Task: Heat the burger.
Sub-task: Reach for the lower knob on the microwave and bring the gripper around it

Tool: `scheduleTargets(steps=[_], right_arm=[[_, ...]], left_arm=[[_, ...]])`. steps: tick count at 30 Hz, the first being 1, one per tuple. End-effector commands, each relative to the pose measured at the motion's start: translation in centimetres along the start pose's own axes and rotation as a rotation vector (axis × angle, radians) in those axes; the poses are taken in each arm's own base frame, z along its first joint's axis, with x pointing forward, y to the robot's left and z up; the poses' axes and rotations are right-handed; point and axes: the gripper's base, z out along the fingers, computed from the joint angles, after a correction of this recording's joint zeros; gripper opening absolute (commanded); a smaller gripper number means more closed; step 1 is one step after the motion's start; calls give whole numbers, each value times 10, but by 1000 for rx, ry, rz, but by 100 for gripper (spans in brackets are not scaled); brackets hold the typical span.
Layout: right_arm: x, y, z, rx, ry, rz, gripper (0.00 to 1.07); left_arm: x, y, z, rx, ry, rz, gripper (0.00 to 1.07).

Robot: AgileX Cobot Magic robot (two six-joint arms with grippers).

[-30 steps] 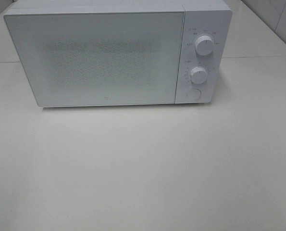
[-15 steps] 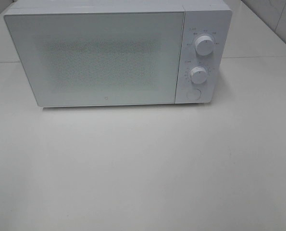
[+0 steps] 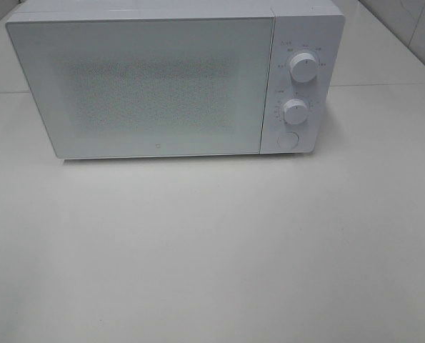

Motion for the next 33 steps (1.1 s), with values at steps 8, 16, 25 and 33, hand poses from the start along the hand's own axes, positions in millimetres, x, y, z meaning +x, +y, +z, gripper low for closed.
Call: scheduleTargets(steps=[8,16,25,33], right_arm=[[-50,2,27,-9,-119,-10,70],[-81,5,73,-17,-142,-24,70],[-100,10,131,-36,-143,-21,70],[-110,13,172,-49,-217,-9,70]], left_arm=[[1,-1,-2,3,-29,3,0],[1,-1,-2,7,-29,0,0],[1,-1,-2,8,-30,0,0],[1,-1,-2,8,-30,0,0]])
